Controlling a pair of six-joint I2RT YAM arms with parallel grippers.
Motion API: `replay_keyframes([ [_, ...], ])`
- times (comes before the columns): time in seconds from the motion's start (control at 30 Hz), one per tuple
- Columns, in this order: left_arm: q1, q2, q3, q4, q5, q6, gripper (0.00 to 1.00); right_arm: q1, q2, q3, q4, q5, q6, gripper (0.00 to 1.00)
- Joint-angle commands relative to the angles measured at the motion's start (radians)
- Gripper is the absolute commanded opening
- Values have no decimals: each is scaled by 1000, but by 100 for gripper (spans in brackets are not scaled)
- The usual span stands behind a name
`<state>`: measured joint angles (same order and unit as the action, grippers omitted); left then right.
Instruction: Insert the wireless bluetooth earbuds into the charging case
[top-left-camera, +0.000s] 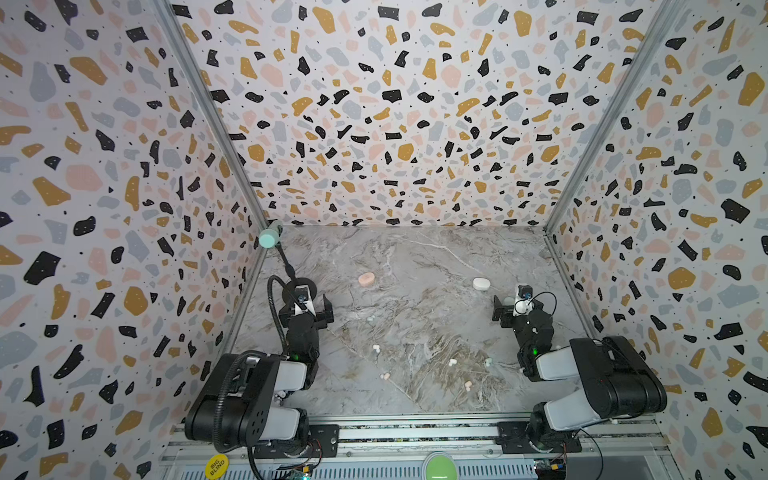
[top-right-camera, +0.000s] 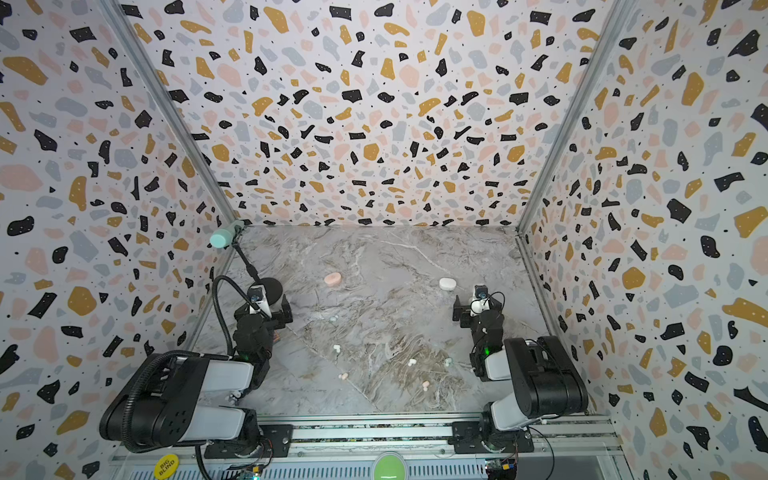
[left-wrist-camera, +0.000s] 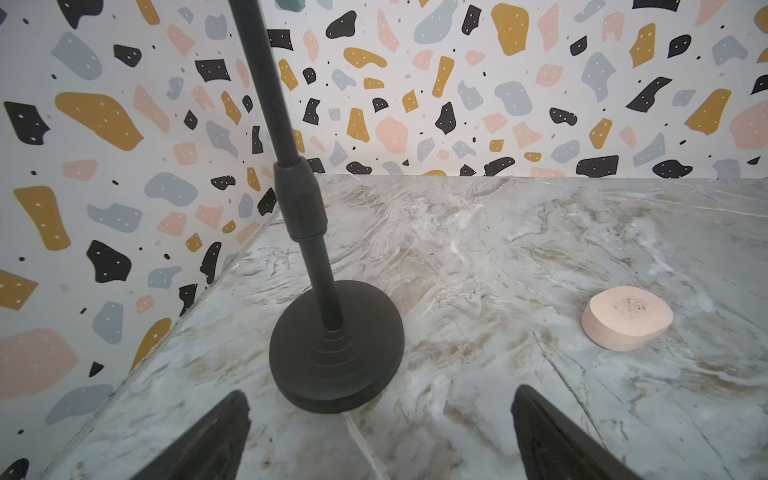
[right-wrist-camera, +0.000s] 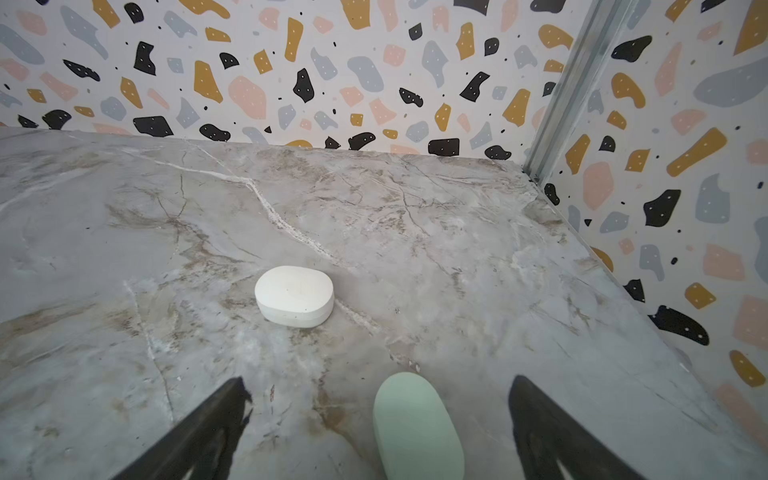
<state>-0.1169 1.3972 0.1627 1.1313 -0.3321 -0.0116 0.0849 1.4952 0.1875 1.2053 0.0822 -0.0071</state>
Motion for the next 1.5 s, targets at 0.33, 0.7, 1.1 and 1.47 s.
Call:
replay_keyframes([
  [0.33, 8, -3, 3, 62, -8, 0, 100, -3, -10, 28, 17, -1, 10, 99],
  [0.7, 8, -4, 3, 62, -7, 1, 100, -4, -10, 28, 17, -2, 10, 99],
  [1.1, 7, 0, 6, 60, -7, 1, 100, -3, -9, 29, 16, -1, 9, 99],
  [1.47, -25, -170, 279, -547, -60, -47, 100, 2, -225, 312, -695, 77, 128, 99],
])
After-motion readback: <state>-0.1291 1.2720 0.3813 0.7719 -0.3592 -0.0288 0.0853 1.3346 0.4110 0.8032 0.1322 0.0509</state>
